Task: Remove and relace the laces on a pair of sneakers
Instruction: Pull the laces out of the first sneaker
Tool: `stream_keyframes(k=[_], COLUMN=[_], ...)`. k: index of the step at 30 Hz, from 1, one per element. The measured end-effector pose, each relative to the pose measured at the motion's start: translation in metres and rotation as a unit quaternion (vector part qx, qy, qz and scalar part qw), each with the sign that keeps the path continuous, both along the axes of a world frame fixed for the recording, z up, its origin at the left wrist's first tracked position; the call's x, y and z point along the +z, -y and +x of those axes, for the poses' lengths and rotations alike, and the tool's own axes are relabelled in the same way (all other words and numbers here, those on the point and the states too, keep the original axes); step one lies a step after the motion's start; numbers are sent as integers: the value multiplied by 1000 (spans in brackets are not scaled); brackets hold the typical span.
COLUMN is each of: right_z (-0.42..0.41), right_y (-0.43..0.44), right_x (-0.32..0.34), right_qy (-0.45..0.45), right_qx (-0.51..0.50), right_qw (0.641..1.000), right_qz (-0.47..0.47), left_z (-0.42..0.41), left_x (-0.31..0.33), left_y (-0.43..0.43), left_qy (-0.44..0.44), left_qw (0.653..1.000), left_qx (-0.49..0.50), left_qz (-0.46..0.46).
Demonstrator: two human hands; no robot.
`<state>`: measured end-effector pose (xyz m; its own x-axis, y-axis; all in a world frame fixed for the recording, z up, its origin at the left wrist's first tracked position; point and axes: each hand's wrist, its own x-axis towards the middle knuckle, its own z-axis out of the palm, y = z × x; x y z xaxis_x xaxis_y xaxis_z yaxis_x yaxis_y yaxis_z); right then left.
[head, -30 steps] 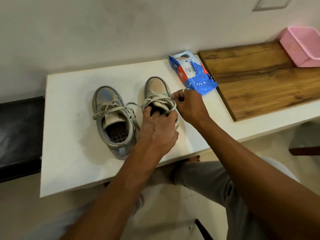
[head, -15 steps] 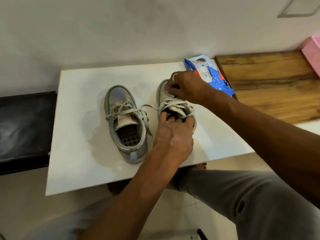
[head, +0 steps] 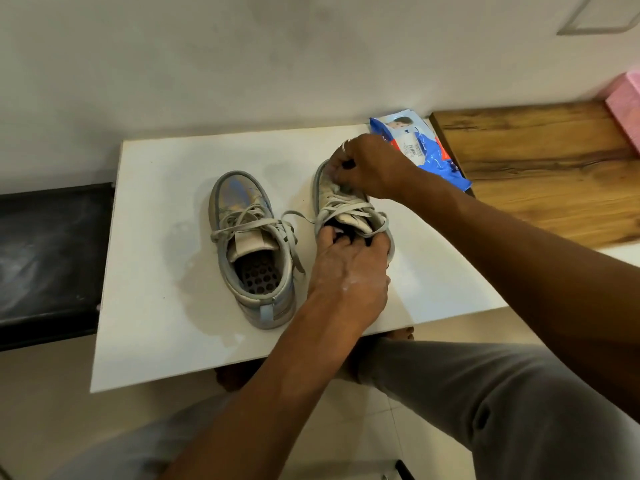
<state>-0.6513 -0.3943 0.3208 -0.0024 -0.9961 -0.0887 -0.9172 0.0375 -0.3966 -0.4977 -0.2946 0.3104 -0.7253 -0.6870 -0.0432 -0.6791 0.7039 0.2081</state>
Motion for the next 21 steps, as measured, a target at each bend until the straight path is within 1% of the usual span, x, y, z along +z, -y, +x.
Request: stream_keyframes(k=[2,3,4,6,8,11,14,16,18,20,21], right_z=[4,3,0,-5,-1,9,7,5,3,4,4], right_y=[-2,0,4,10,10,6,10,15,17,14,12], right_x=[3,4,3,1,4,10,14,16,16,13,10], right_qy=[36,39,27,-25,-42,-49,-107,-149,-167,-157,-138], right_qx=[31,27,18,19,73,197,255,264,247,213,182], right_qw=[998,998,999,999,996,979,961,953,954,963,973], right_qz=[29,29,17,-14,-11,19,20,-10,-38,-44,-46], left_z=[0,0,0,-1,-1,0,-1,0,0,0,0], left_x=[0,0,0,1,1,2,3,4,5,7,7], left_y=[1,1,2,1,1,1,0,0,0,-1,0], left_qy=[-1,2,5,10,10,8,11,14,14,15,18], left_qw=[1000,1000,1000,1000,1000,1000,1000,1000,999,999,999], left_qx=[-2,-1,-1,-1,-1,2,7,9,9,10,13], left_qz=[2,1,1,3,7,12,17,24,28,29,32])
